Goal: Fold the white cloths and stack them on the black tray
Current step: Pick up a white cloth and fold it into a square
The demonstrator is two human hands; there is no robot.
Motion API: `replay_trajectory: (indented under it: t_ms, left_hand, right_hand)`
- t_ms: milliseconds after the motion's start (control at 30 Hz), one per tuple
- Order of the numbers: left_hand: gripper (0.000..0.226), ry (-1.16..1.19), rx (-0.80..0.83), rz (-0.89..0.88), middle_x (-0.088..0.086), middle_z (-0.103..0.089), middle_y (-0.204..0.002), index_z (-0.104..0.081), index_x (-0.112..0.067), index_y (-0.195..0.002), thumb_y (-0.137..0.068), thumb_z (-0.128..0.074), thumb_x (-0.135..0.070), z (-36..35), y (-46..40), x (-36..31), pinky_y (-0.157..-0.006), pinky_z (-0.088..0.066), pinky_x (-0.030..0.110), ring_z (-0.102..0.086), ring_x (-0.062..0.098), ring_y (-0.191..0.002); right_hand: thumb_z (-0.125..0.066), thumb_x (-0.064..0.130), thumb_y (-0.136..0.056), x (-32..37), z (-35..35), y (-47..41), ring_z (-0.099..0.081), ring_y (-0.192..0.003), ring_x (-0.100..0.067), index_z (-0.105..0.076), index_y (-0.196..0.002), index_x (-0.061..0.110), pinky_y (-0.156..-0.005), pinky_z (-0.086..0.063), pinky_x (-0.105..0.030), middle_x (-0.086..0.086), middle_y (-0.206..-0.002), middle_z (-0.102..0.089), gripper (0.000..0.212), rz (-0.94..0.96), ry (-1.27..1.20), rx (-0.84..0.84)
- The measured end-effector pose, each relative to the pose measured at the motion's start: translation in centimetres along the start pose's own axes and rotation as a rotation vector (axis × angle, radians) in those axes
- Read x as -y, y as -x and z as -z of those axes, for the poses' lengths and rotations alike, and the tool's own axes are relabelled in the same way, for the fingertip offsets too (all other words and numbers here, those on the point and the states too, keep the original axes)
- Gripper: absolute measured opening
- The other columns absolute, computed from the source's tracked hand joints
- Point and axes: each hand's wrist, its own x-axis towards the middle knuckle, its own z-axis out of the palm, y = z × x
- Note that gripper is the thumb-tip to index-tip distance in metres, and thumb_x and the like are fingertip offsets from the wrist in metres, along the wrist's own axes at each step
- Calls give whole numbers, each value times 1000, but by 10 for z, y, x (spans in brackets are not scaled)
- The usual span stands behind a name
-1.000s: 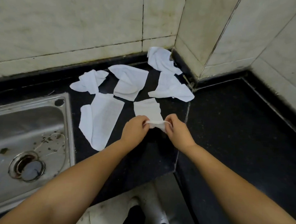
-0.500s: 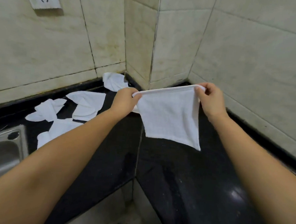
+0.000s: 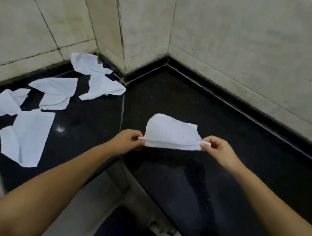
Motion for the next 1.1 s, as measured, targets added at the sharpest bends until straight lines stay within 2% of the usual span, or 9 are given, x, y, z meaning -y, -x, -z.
replay_trajectory:
  t_ms: [100, 167, 333, 500, 633, 733, 800, 900, 1100]
  left_hand:
    - [17, -56, 141, 59, -7, -61, -75, -59, -28, -74, -90, -60, -24, -24, 12, 14, -66, -42, 19, -56, 4, -69]
    - [17, -54, 117, 85, -4, -60, -74, -59, -27, -73, -90, -60, -25, -26, 10, 19, -64, -42, 20, -56, 7, -68]
    - [15, -33, -100, 117, 4, -59, -78, -62, -12, -82, -91, -58, -24, -20, -30, 15, -63, -39, 24, -52, 13, -70]
    - [18, -266, -208, 187, 2, -54, -85, -55, -16, -80, -92, -51, -29, -26, -76, 12, -84, -43, 38, -52, 21, -90]
    - [20, -400, -232, 235, 4, -55, -109, -55, -17, -104, -92, -51, -33, -38, -83, 21, -93, -37, 37, -48, 21, -106]
    - [39, -331, -286, 273, 3, -51, -120, -47, -19, -119, -88, -56, -42, -44, -75, 28, -97, -35, 36, -46, 20, -113]
    - [51, -316, -302, 285, 3, -47, -125, -42, -19, -126, -87, -54, -49, -48, -61, 31, -99, -33, 36, -43, 20, -117]
    - [62, -407, -265, 291, 1, -42, -131, -36, -20, -134, -86, -49, -58, -58, -35, 34, -100, -31, 34, -40, 19, -121]
    - [64, -509, -213, 294, 2, -38, -135, -34, -20, -138, -89, -43, -59, -64, -30, 38, -98, -30, 33, -38, 20, -121]
  right_hand:
    - [-65, 17, -88, -30, -10, 24, -52, -73, -14, -66, -80, 15, -72, -42, -29, -7, -76, -61, 9, -117, 52, 137]
    - [-64, 21, -89, -32, -13, 21, -54, -74, -14, -67, -82, 17, -72, -44, -28, -10, -80, -64, 8, -152, 72, 140]
    - [-61, 18, -90, -17, -17, -32, -56, -80, -14, -64, -84, 14, -64, -42, -23, -3, -85, -64, 8, -193, 93, -76]
    - [-53, 19, -92, -14, -30, -79, -54, -86, -19, -62, -89, 13, -73, -40, -29, -7, -97, -63, 11, -321, 189, -184]
    - [-46, 18, -93, -13, -46, -97, -49, -111, -29, -62, -108, 17, -97, -35, -43, -11, -121, -53, 22, -398, 560, -158]
    - [-45, 13, -92, -2, -61, -106, -38, -123, -30, -49, -126, 19, -100, -30, -44, -11, -129, -44, 35, -290, 834, -123]
    - [-47, 14, -91, 14, -79, -114, -38, -123, -29, -44, -133, 19, -100, -31, -42, -10, -132, -43, 42, -123, 823, -55]
    - [-48, 25, -94, 42, -119, -126, -41, -124, -27, -44, -136, 20, -101, -33, -41, -8, -132, -47, 42, 31, 723, 204]
    - [-50, 26, -94, 68, -156, -144, -48, -120, -28, -50, -128, 14, -102, -36, -43, -10, -128, -51, 36, -24, 893, 460]
